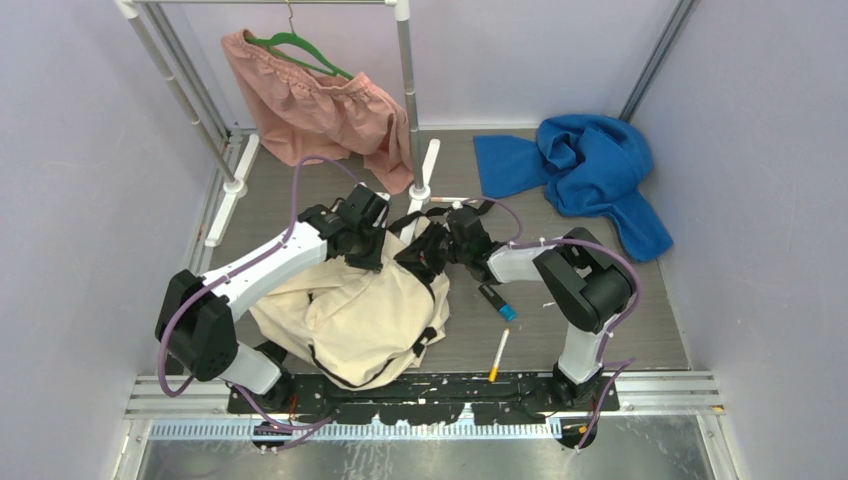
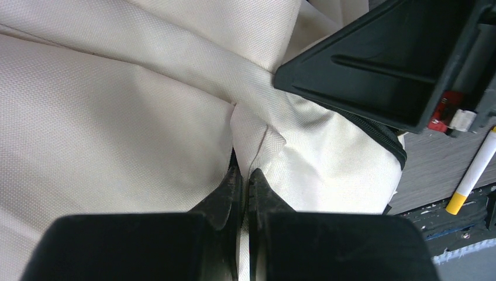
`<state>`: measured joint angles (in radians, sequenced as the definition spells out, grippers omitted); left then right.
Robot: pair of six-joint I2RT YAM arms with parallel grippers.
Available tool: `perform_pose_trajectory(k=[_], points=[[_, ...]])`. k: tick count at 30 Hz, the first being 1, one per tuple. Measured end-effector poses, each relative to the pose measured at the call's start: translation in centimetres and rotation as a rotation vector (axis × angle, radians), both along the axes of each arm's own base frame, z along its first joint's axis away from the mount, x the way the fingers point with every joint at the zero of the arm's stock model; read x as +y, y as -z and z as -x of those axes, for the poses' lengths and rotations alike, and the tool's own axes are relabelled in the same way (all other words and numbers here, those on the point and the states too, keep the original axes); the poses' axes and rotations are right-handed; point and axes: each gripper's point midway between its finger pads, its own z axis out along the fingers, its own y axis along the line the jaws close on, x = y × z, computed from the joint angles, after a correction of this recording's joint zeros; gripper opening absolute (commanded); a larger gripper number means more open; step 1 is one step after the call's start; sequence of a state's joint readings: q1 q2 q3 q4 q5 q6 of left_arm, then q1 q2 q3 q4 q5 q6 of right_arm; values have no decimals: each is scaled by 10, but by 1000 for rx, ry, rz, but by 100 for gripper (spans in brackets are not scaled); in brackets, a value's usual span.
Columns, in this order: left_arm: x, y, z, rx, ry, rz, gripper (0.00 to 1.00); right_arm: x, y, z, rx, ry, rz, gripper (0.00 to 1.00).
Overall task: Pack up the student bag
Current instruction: Zip the student bag at the center of the board.
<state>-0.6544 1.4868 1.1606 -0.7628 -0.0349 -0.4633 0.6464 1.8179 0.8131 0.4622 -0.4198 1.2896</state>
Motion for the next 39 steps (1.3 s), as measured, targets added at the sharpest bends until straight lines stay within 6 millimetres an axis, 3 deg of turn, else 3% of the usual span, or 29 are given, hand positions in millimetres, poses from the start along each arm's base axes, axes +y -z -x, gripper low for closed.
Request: perform_pose_trajectory(k=[8,12,14,17,19,26,32,39], points=[[0,0,0,0,1,2,0,-7,-25,0,-55,0,2,20],[-1,0,0,-1,1,4,0,-10,-25,-1,-60,-2,15,15],[-1,-1,0,-1,1,4,0,-11,-23,0,-57,-4,23,20],[-1,0,0,1,2,5,0,-12,-21,1,-59,-8,32,37],[-1,1,1,3,3,5,0,-14,-20,1,-57,-8,39,38],[-1,2,2,6,4,7,0,-20,-18,-3,-54,2,51,9],[-1,3,2,8,6,8,0,-21,-18,-5,-54,5,52,1],[-1,3,2,8,6,9,0,-27,-23,-5,-64,8,64,1]])
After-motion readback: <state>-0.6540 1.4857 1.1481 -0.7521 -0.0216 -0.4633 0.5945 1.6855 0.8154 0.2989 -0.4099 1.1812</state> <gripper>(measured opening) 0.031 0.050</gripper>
